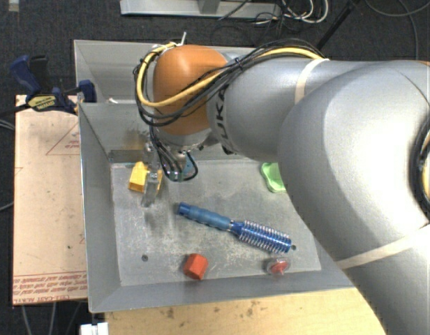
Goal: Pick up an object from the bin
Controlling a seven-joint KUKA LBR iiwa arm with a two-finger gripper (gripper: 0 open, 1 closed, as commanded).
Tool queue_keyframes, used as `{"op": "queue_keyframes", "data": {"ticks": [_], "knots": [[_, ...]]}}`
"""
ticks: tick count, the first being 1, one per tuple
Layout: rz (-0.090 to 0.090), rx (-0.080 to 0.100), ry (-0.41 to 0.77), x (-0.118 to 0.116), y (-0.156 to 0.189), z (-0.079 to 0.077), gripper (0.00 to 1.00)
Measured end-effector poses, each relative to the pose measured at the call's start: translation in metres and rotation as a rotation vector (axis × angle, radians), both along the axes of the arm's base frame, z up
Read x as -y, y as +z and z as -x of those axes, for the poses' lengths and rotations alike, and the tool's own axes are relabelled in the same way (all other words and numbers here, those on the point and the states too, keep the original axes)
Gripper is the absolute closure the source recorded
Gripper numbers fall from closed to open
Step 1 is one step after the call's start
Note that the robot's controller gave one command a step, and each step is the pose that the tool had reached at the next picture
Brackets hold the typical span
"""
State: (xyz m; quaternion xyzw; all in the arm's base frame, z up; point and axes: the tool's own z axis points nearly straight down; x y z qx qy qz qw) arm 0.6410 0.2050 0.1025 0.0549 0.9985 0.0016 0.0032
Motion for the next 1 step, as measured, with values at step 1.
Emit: {"op": "queue_keyframes", "data": {"ticks": [1], "knots": [[-0.001, -0.002, -0.180, 0.0046, 0.0279, -0.0049, 0.00]]}}
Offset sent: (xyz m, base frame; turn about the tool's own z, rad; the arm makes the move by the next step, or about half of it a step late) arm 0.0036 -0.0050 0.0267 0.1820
